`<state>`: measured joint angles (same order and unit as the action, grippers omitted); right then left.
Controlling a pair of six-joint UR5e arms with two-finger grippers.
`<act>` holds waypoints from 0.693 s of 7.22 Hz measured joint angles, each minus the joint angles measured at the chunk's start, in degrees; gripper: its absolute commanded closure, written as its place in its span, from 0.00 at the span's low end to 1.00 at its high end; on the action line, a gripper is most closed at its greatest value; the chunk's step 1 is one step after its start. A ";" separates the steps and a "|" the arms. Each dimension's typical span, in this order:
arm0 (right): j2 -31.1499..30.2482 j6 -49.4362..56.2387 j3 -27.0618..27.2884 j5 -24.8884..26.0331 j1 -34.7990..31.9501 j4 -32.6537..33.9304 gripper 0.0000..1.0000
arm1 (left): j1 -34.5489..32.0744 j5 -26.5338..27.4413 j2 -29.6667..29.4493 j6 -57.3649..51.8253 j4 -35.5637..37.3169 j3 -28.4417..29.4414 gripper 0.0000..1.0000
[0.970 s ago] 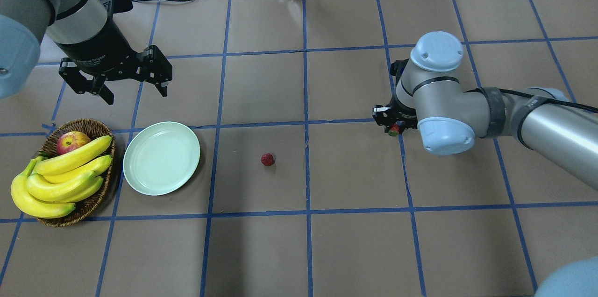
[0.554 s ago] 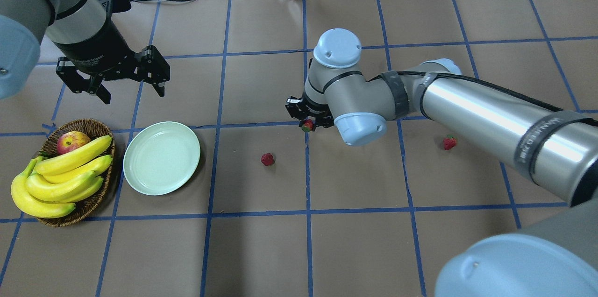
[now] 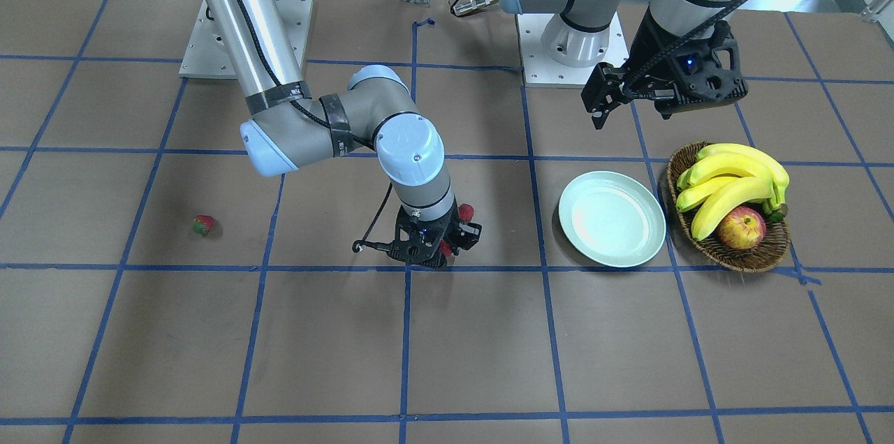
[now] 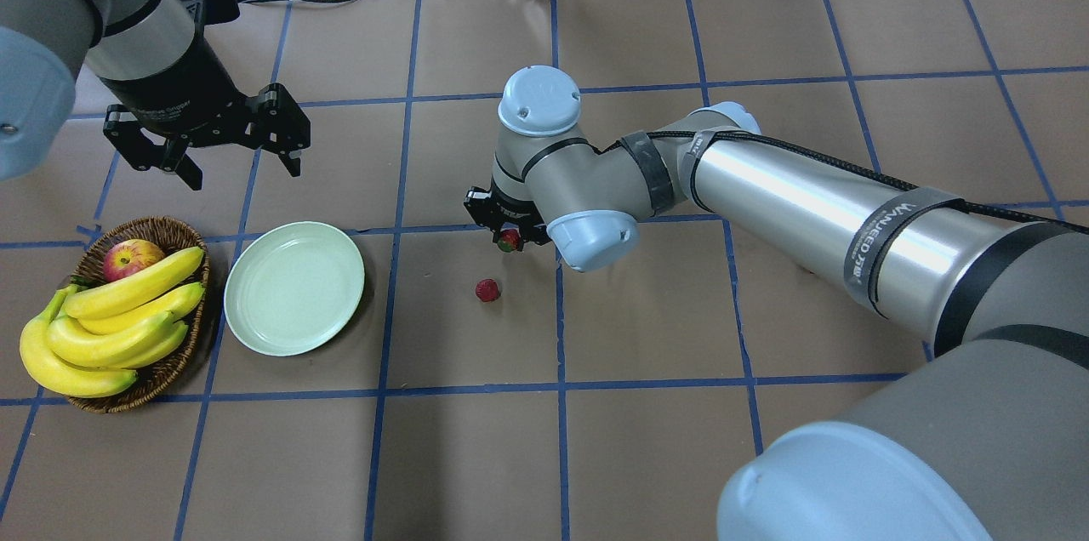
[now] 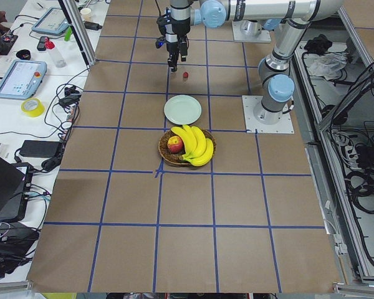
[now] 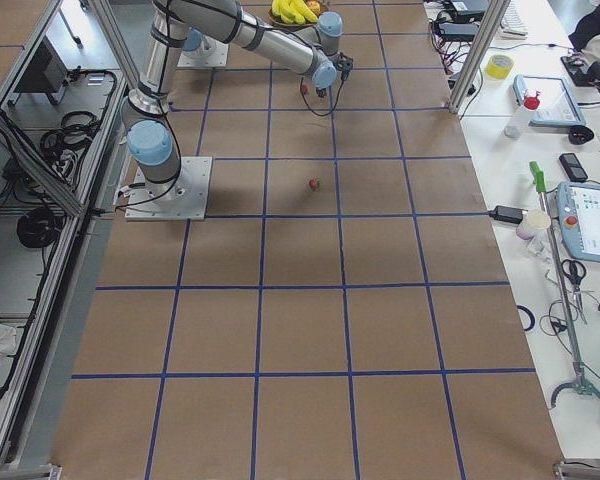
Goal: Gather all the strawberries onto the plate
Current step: 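Carry the strawberry toward the plate and release it beside the first, then return the right gripper to the last strawberry and grasp it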
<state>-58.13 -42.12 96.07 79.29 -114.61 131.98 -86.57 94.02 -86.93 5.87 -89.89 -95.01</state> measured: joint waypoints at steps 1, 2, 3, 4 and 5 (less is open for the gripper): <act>-0.79 0.02 -0.03 0.36 -0.04 -1.27 0.00 | 0.00 0.04 0.04 -0.04 -0.01 0.00 0.00; -2.59 0.11 -0.04 0.71 0.06 -3.09 0.00 | 0.00 0.06 0.07 -0.06 -0.02 0.00 0.00; -4.71 1.47 -0.05 2.22 0.85 -5.53 0.00 | 0.00 0.09 0.09 -0.09 -0.02 0.00 0.00; -6.61 5.65 0.02 5.48 3.05 -8.15 0.00 | 0.00 0.15 0.09 -0.11 -0.02 0.00 0.00; -8.69 11.59 0.10 8.42 6.80 -11.54 0.02 | 0.00 0.18 0.09 -0.09 -0.02 0.00 0.00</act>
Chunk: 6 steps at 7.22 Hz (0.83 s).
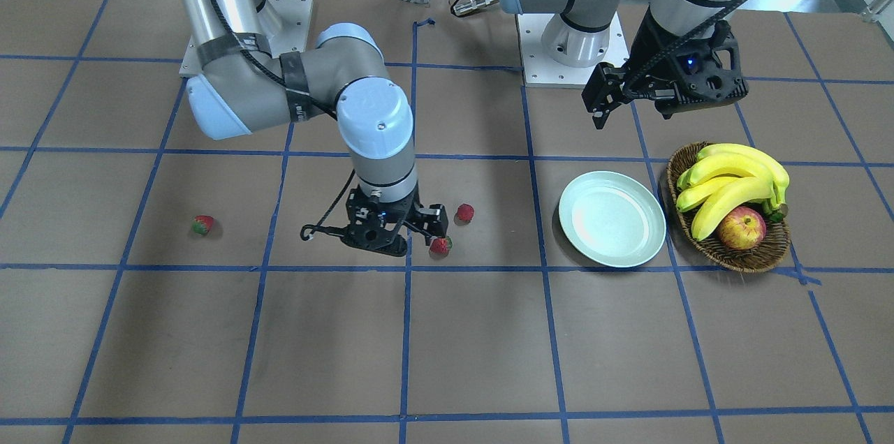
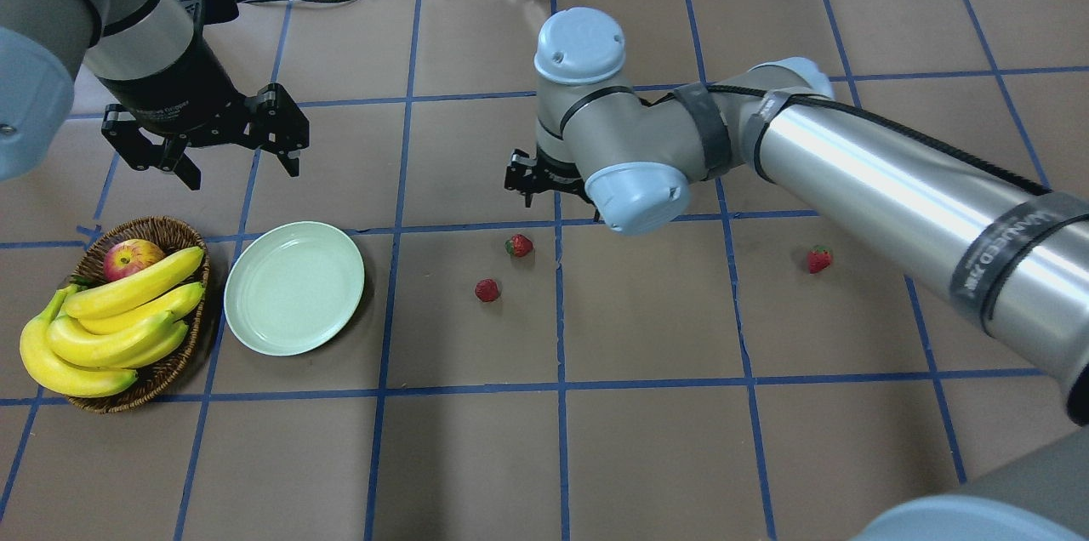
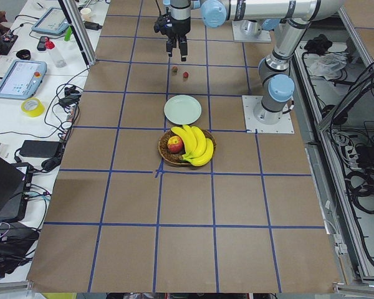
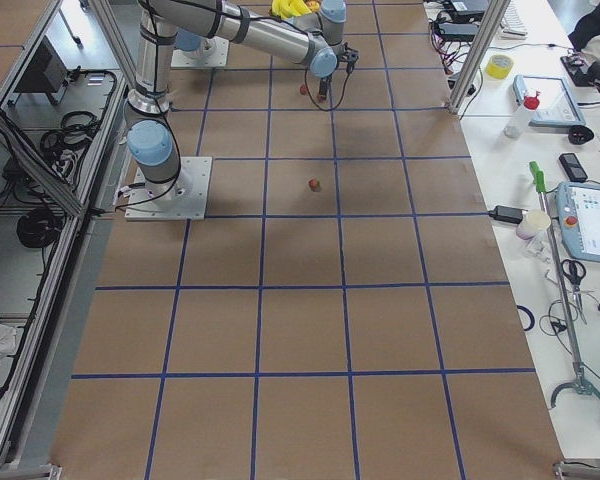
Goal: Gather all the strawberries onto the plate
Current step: 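Return the right gripper to the last strawberry and grasp it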
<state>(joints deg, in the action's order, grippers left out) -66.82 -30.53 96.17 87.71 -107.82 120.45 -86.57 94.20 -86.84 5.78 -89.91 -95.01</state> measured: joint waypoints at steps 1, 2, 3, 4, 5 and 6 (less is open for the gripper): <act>-2.50 5.15 0.33 1.89 4.54 -3.87 0.04 | 0.00 0.04 0.03 0.01 0.00 0.00 0.00; -5.04 9.21 1.97 3.94 9.56 -6.34 0.11 | 0.00 0.06 0.06 0.02 0.00 0.00 0.00; -6.98 14.51 5.27 5.64 14.43 -5.99 0.15 | 0.00 0.06 0.07 0.02 -0.04 0.00 0.00; -8.18 20.85 9.51 6.33 18.90 -2.68 0.16 | 0.00 0.07 0.08 0.02 -0.08 0.00 0.00; -8.81 26.81 14.33 6.41 23.27 2.79 0.19 | 0.00 0.04 0.09 0.02 -0.04 0.00 0.00; -9.05 32.42 19.32 6.30 27.63 8.51 0.28 | 0.00 0.04 0.11 0.02 -0.02 0.00 0.00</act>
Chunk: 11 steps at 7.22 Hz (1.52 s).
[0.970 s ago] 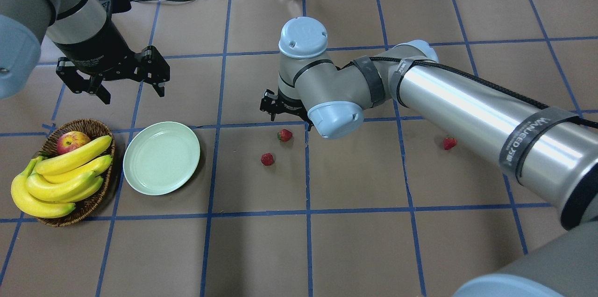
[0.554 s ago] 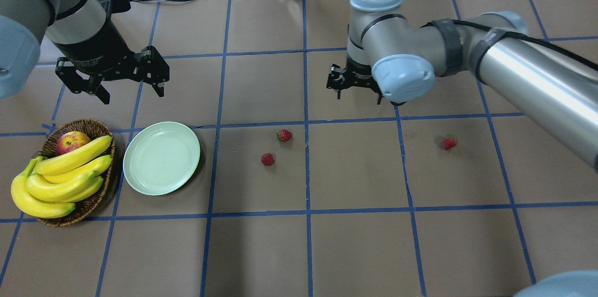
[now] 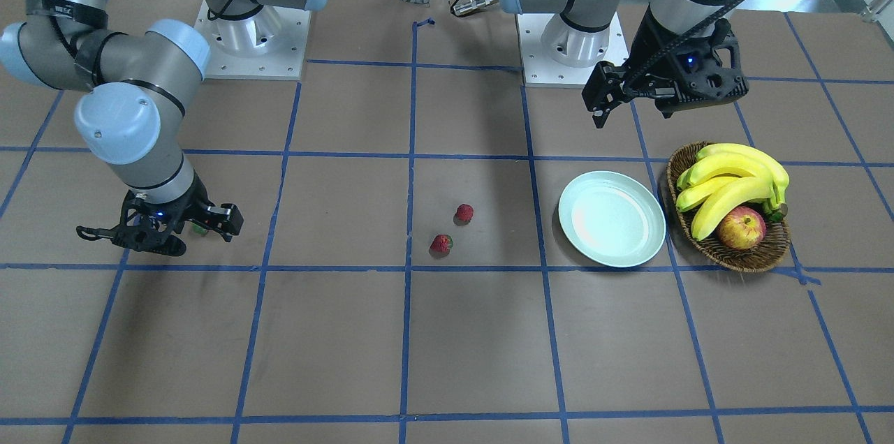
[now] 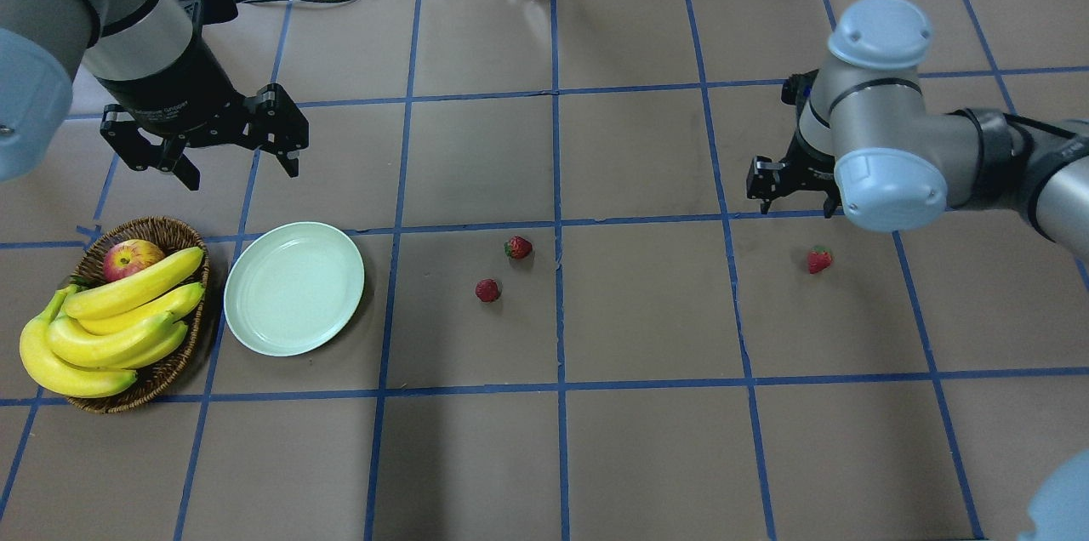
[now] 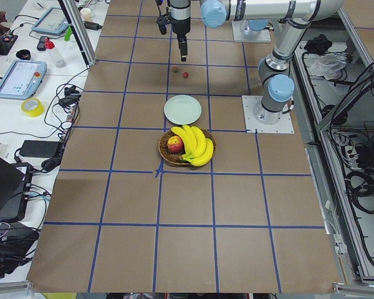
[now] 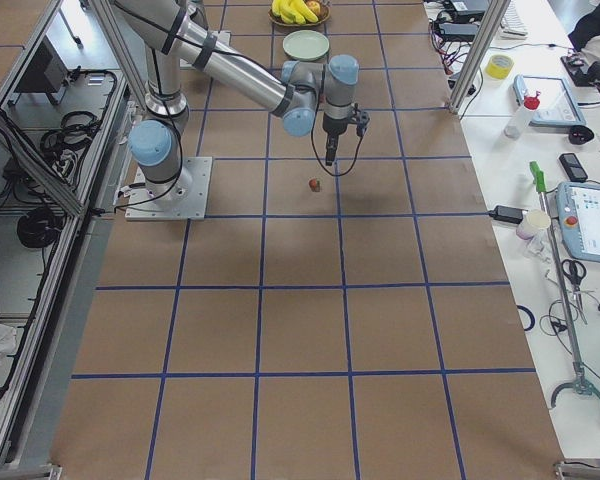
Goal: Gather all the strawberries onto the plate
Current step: 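Return the right gripper to the last strawberry and grasp it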
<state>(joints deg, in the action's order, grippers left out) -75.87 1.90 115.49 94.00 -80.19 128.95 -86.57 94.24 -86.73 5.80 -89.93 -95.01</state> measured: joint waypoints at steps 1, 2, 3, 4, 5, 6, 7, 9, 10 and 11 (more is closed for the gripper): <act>-0.10 3.75 4.04 -0.22 3.17 3.55 0.34 | 0.00 0.02 0.00 0.02 0.01 0.00 0.00; -0.01 5.29 6.30 -0.80 4.55 4.62 0.39 | 0.00 0.04 -0.05 0.04 -0.02 -0.02 0.00; 0.19 5.94 7.11 -1.59 5.06 3.95 0.69 | 0.00 0.03 -0.09 0.17 -0.10 -0.06 0.00; 0.35 6.17 6.93 -1.99 5.23 2.65 0.96 | 0.00 0.00 -0.10 0.40 -0.10 -0.07 0.00; 0.44 6.24 6.38 -2.16 5.27 1.84 1.00 | 0.00 0.02 -0.10 0.48 -0.04 -0.07 0.00; 0.48 6.16 5.94 -2.22 5.30 1.56 1.00 | 0.00 0.05 -0.09 0.51 -0.04 -0.06 0.00; 0.45 5.91 5.59 -2.26 5.31 1.54 1.00 | 0.00 0.08 -0.08 0.50 -0.11 -0.06 0.00; 0.27 4.55 4.13 -2.63 4.36 1.32 1.00 | 0.00 0.43 -0.08 0.09 -0.15 -0.05 0.00; 0.22 1.81 1.37 -3.75 1.62 -0.62 1.00 | 0.00 1.04 -0.05 -0.02 -0.15 -0.05 0.00; 0.64 -4.29 -3.50 -5.13 -3.08 -5.72 1.00 | 0.00 1.42 -0.03 -0.07 -0.16 -0.04 0.00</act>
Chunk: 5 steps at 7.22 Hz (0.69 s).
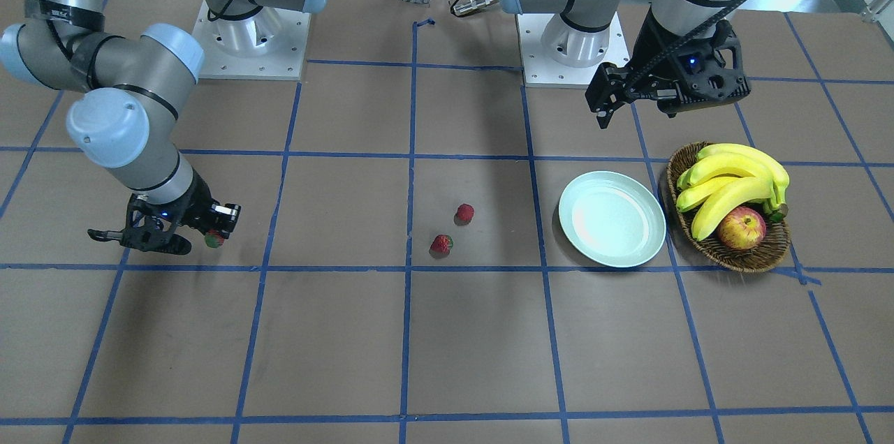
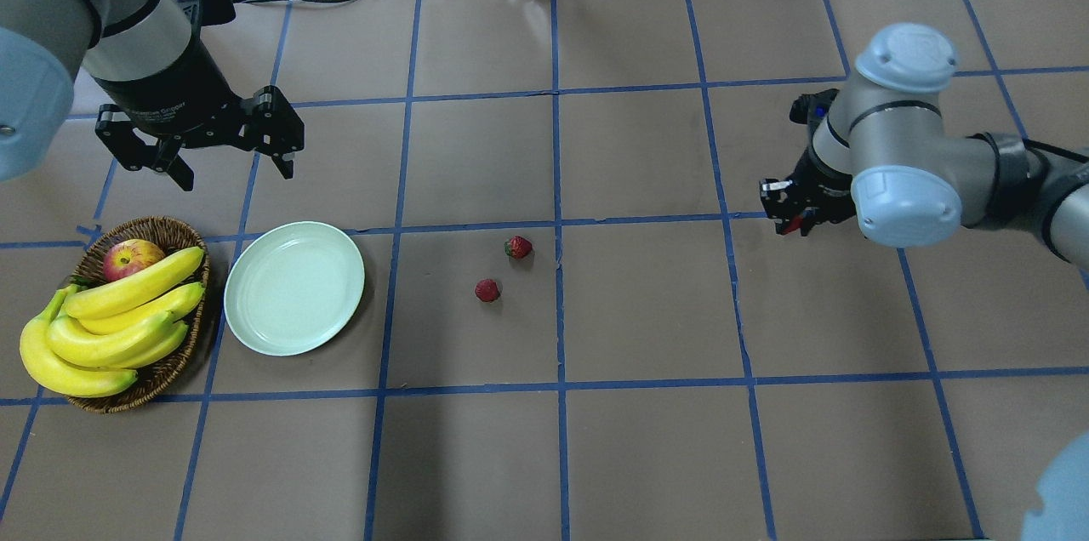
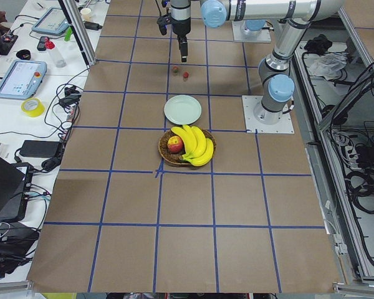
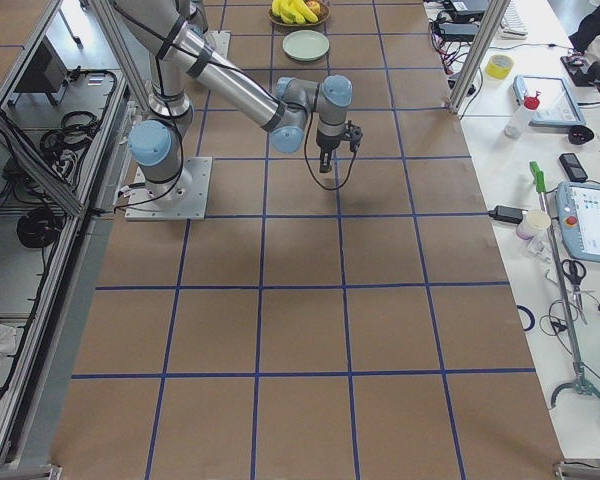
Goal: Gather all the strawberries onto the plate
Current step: 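Return the right gripper to the last strawberry and grasp it, then carry the strawberry over and release it beside the others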
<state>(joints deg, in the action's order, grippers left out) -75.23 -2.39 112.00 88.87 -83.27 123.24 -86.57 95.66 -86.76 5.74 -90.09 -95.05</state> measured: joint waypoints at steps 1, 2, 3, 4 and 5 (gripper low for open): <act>0.93 -8.82 -4.32 -1.19 -5.55 -4.48 1.00 | 0.00 0.15 0.01 -0.01 0.00 0.00 0.00; 1.95 -16.89 -6.84 -4.07 -10.67 -5.64 1.00 | 0.00 0.20 0.01 -0.02 0.00 0.00 0.00; 3.19 -23.99 -8.76 -8.62 -15.01 -5.27 1.00 | 0.00 0.22 0.01 -0.02 0.00 -0.01 0.00; 4.84 -29.13 -10.24 -12.04 -19.34 -3.86 1.00 | 0.00 0.22 0.01 -0.02 0.00 -0.03 0.00; 6.88 -32.47 -10.98 -13.56 -23.54 -1.08 1.00 | 0.00 0.21 0.01 -0.02 0.00 -0.04 0.00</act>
<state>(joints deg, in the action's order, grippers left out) -68.35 -34.86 101.02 75.31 -106.81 122.16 -86.57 95.87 -86.75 5.71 -90.09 -95.09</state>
